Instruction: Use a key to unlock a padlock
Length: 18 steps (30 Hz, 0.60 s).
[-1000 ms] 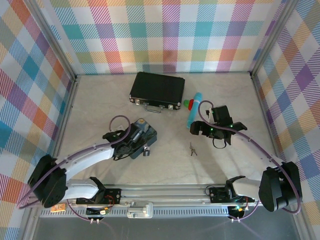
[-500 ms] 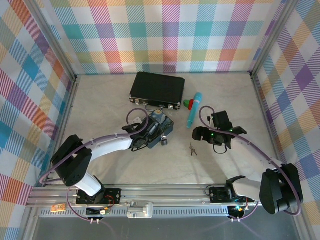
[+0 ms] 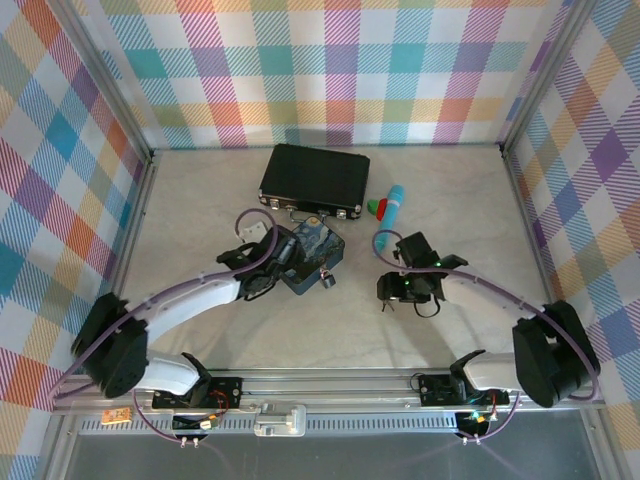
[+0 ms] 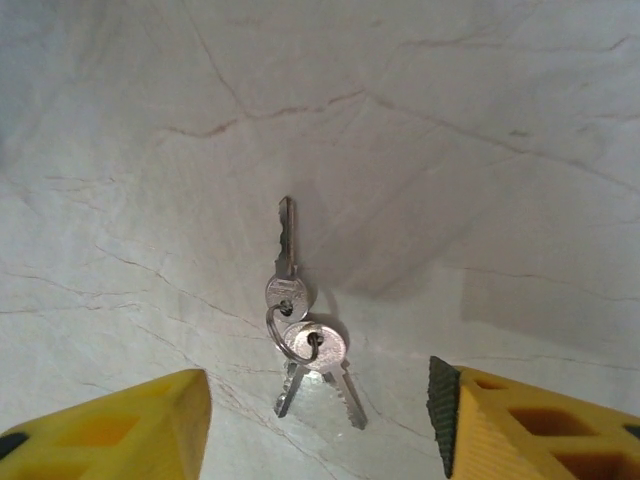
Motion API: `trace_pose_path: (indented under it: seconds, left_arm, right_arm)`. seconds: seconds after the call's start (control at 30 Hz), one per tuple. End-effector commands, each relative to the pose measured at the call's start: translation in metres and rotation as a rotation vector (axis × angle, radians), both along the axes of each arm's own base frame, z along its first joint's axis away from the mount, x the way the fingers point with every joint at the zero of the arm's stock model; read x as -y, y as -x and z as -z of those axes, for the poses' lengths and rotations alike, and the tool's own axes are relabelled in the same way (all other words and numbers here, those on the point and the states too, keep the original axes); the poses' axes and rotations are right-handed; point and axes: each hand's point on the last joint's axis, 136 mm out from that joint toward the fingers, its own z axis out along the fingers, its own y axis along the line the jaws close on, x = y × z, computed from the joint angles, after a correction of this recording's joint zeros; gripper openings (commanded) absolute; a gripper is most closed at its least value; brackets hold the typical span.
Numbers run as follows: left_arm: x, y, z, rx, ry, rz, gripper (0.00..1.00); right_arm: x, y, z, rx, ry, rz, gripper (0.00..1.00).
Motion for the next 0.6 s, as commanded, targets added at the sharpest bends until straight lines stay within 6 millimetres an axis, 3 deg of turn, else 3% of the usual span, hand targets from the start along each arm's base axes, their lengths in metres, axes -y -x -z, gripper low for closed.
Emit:
trace_pose_path:
  seconds: [0.0,0.2,0.57]
  left_arm:
    - [-0.001,-0.002,-0.021,0.063,-0.017,0.072,1.0]
    - [0.031,-0.01,-0.029,0.091,0.14,0.13,1.0]
    - [0.049,-0.022,-0.038,0.101,0.184,0.154,0.99]
  right_arm:
    - [-0.004,-0.009,0.0,0.01,0.064,-0.011,0.56]
    - [-0.011,-0.009,0.012,-0.02,0.14,-0.054,0.42]
    - [-0.01,-0.005,0.036,-0.061,0.184,-0.041,0.28]
